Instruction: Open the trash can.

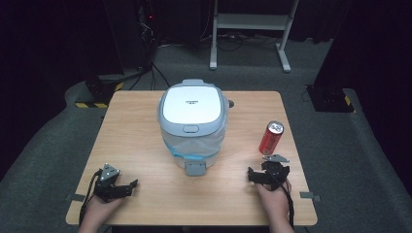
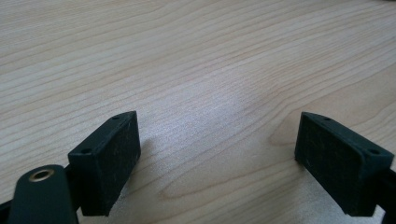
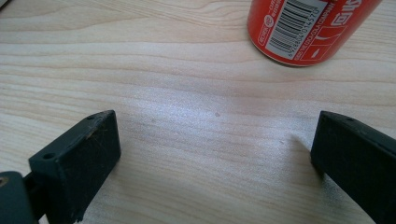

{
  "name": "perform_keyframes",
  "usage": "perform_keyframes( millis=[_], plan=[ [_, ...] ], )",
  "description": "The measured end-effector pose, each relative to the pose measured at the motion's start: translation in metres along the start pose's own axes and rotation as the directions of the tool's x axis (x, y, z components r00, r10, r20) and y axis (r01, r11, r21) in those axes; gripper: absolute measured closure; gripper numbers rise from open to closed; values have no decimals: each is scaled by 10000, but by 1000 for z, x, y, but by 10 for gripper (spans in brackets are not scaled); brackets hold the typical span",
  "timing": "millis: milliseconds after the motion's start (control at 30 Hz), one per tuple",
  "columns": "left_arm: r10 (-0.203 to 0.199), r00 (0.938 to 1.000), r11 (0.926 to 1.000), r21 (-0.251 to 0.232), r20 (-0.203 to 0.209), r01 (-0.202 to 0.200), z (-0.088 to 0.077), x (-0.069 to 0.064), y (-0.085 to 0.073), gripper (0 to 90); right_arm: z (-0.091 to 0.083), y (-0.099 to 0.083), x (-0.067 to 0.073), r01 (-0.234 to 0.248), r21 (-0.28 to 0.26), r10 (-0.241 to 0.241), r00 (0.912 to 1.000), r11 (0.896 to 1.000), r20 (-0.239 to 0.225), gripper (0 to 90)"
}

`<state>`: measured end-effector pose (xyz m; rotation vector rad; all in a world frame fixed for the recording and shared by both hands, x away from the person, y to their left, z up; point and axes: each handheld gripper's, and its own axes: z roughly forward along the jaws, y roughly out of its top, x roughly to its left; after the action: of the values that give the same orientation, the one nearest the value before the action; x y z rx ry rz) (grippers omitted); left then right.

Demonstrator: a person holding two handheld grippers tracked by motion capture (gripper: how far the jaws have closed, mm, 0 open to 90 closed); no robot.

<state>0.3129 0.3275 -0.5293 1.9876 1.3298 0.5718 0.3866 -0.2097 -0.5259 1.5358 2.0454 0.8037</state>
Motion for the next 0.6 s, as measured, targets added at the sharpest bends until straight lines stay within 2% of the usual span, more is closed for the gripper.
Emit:
perform_keyframes(
  millis=[167,600],
  plan=[
    [-20,10000,10000,-13,-33,20,0,0,0,150,0,0,0,-57,43,57,10000,10000,-38,9],
    [-44,10000,10000,-22,-85,44,0,0,0,155,-3,-3,-3,176,28,-175,9997,9998,-155,2]
  ],
)
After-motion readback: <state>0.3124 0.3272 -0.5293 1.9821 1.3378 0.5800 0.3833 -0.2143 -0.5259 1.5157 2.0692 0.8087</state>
